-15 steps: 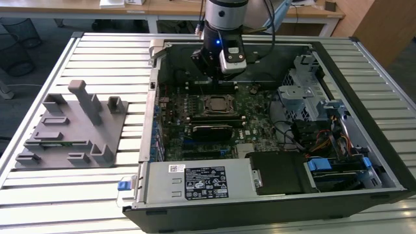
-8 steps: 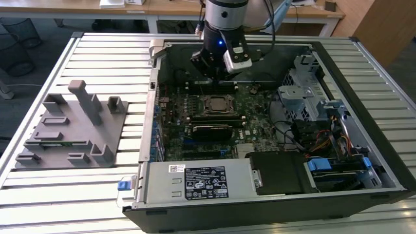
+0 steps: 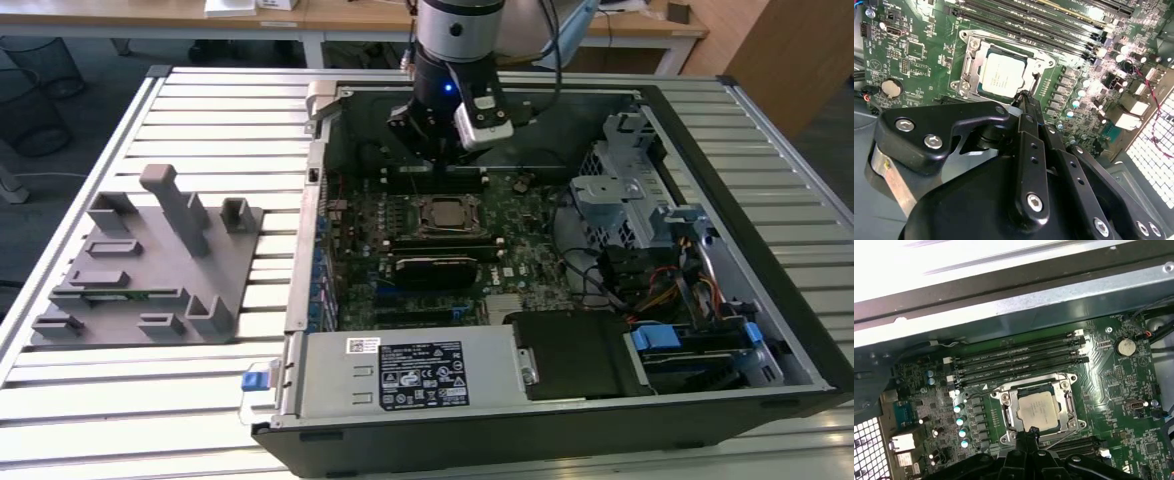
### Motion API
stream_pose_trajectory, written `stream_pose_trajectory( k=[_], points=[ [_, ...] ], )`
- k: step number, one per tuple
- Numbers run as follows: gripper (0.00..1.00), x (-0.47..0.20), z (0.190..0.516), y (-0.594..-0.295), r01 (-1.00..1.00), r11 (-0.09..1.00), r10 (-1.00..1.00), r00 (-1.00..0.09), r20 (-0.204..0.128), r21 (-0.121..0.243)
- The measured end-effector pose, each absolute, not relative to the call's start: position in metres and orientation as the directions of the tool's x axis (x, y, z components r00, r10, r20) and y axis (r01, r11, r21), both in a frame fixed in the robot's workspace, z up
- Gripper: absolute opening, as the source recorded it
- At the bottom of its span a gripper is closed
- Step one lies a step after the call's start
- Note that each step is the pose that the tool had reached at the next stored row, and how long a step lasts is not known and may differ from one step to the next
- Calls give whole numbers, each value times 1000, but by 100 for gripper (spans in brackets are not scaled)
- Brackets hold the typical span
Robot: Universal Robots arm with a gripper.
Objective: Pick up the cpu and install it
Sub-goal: 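Install the first cpu locking lever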
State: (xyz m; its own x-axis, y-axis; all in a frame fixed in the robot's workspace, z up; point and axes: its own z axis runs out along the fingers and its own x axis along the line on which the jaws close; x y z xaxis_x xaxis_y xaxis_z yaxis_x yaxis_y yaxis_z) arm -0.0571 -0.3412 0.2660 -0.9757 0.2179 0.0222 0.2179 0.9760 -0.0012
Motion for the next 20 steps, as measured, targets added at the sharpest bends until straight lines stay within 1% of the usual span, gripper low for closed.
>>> stream_pose_trajectory(
  k=[4,14,20],
  points=[
    [11,-58,266,-341,207,978,207,-978,22,-1],
    [11,-58,265,-341,36,999,36,-999,22,-1],
    [11,-64,264,-342,11,1000,11,-1000,19,3]
  ],
)
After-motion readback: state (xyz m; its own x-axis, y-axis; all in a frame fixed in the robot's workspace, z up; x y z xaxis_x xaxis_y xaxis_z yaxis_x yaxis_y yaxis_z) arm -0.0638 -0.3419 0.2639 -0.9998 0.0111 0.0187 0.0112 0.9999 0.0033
